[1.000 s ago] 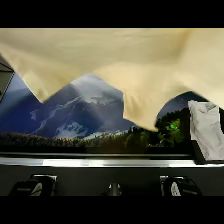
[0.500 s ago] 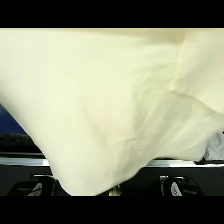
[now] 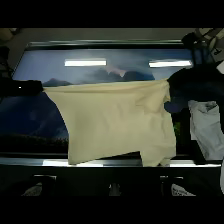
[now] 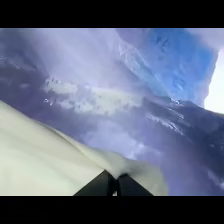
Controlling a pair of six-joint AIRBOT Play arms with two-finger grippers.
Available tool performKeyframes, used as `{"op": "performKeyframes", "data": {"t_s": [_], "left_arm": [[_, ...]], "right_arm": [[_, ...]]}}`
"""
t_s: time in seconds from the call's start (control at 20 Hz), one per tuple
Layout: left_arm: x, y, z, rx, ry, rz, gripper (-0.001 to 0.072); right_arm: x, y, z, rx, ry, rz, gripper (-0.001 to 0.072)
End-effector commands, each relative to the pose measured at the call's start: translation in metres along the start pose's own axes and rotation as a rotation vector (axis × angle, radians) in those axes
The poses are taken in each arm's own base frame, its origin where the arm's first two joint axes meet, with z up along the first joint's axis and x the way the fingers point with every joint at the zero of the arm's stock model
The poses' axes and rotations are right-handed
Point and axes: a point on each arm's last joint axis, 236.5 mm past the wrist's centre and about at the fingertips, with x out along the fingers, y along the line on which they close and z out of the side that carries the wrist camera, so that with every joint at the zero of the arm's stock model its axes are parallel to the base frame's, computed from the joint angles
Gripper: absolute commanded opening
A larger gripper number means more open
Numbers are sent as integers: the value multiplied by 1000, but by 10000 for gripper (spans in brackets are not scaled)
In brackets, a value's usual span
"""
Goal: Fold the shirts.
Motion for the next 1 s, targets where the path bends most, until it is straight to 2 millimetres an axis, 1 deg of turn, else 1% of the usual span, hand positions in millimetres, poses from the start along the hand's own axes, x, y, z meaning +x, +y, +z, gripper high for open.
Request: {"op": "performKeyframes", "data": {"t_s": [0.0, 0.1, 0.15, 0.2, 0.25, 0.3, 0.35, 0.4, 0.45, 0.5, 0.55, 0.6, 0.65, 0.7, 0.75, 0.8, 0.85, 0.9, 0.95], "left_arm": [[64, 20, -4, -46, 63, 29, 26], [78, 32, 10, -67, 64, 43, 26], [85, 36, 13, -76, 69, 48, 26], [95, 38, 12, -93, 86, 50, 26], [105, 37, 5, -122, 111, 47, 26], [117, 30, -8, -159, 166, 26, 26], [126, 18, -24, -196, 231, -6, 28], [134, 3, -42, -213, 302, -43, 58], [136, -5, -58, -216, 369, -59, 211], [132, -8, -75, -188, 442, -60, 498], [123, -4, -92, -127, 520, -51, 602], [110, 5, -111, -64, 613, -36, 602], [93, 18, -133, -17, 719, -6, 601], [77, 27, -157, -18, 814, 17, 602], [66, 27, -178, -37, 863, 8, 601], [58, 22, -201, -63, 882, -16, 601], [54, 14, -223, -96, 882, -47, 593], [50, 6, -243, -130, 876, -81, 593], [46, -2, -262, -158, 868, -117, 593]], "right_arm": [[89, -6, 6, 158, -37, -10, 23], [102, -17, 14, 261, -91, -38, 23], [106, -20, 15, 292, -102, -44, 23], [112, -20, 13, 300, -96, -39, 24], [118, -18, 7, 303, -79, -31, 24], [125, -12, 0, 302, -48, -12, 31], [131, -7, -7, 301, -18, 7, 111], [135, -3, -14, 306, 7, 23, 257], [133, -2, -19, 291, 27, 28, 362], [126, -4, -24, 257, 50, 35, 437], [115, -10, -31, 218, 83, 32, 505], [100, -20, -46, 201, 141, 20, 534], [84, -25, -67, 201, 212, 32, 527], [68, -22, -97, 196, 311, 101, 524], [51, -14, -129, 217, 418, 184, 521], [39, -7, -155, 256, 495, 243, 514], [31, -1, -176, 301, 553, 290, 472], [24, 6, -194, 342, 600, 334, 454], [21, 12, -206, 370, 630, 362, 451]]}}
